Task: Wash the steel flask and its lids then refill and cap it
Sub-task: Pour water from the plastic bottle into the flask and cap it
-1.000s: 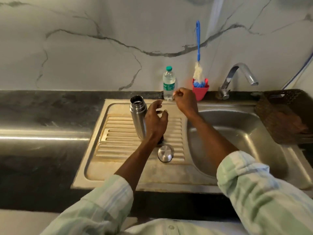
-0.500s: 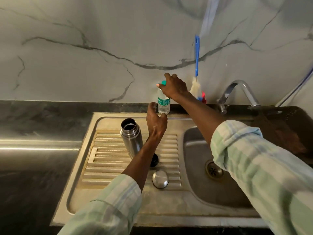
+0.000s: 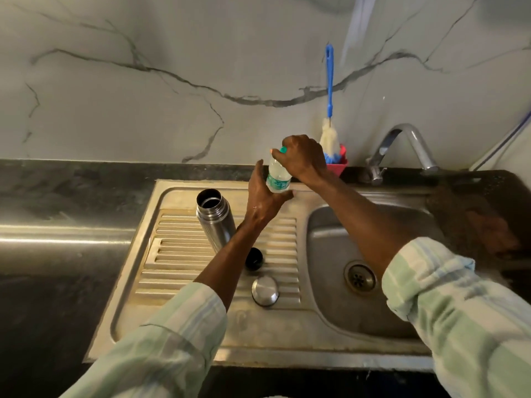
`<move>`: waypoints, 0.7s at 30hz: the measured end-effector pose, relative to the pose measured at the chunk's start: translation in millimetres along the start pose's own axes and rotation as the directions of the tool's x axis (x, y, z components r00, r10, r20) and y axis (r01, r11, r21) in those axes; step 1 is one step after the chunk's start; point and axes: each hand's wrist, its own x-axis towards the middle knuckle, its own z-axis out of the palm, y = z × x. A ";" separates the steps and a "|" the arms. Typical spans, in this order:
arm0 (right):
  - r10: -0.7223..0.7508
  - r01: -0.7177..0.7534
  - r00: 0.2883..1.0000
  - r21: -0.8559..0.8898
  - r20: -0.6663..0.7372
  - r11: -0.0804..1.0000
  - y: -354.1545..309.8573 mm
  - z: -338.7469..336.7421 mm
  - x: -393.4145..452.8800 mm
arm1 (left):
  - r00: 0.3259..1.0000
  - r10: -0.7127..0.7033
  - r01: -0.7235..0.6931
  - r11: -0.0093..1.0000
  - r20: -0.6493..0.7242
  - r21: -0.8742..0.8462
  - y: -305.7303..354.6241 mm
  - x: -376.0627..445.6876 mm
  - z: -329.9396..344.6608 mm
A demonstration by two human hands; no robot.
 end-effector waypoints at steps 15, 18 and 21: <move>-0.120 0.126 0.991 -0.122 0.055 0.985 -54.2 -43.7 -136.2 | 0.986 0.138 -0.137 0.990 -0.095 0.013 -24.4 -126.3 -27.7; -0.132 0.135 0.988 -0.027 0.084 0.991 -76.5 -37.4 -145.0 | 0.971 0.176 -0.173 0.984 -0.160 0.032 -29.0 -139.7 -45.8; -0.200 0.196 0.977 0.054 0.079 0.979 -97.0 -38.2 -147.6 | 0.954 0.214 -0.209 0.977 -0.209 0.046 -27.3 -148.1 -66.3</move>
